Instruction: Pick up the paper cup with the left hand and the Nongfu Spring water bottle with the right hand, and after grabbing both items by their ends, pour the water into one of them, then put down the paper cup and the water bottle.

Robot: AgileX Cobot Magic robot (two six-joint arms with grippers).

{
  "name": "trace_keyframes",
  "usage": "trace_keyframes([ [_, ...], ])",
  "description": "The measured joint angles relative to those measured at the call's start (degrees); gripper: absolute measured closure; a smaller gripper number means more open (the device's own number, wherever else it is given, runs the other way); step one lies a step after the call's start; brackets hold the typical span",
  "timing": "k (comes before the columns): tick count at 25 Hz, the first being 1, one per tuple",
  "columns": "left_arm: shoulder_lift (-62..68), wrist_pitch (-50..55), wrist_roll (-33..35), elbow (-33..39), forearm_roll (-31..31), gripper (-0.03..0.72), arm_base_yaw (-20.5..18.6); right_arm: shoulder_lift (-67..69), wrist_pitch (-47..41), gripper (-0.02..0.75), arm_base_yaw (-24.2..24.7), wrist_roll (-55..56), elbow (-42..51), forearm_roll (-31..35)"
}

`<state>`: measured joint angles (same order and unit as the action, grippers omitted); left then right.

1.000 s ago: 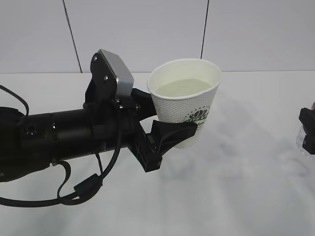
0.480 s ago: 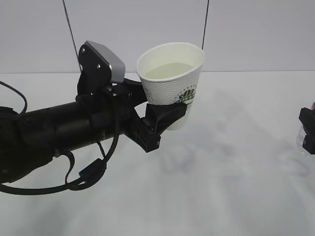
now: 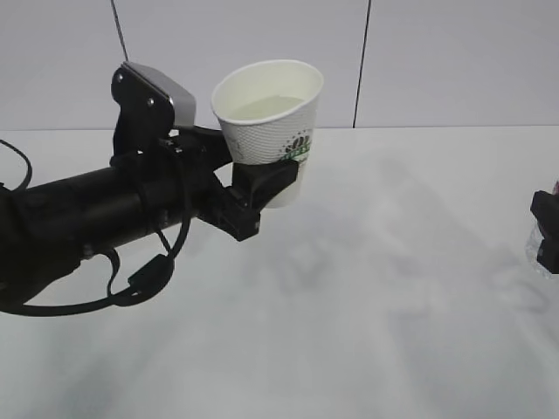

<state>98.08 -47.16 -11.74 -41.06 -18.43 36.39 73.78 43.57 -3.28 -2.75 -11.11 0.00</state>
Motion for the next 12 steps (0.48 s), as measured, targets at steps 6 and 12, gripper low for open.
trace_keyframes([
  [6, 0.00, 0.00, 0.04, 0.00, 0.33, 0.190, -4.19, 0.00, 0.00, 0.308, 0.00, 0.00, 0.00, -0.30],
  [12, 0.00, 0.09, 0.04, 0.00, 0.50, 0.190, -8.92, 0.00, 0.00, 0.308, 0.00, 0.00, 0.00, -0.30],
])
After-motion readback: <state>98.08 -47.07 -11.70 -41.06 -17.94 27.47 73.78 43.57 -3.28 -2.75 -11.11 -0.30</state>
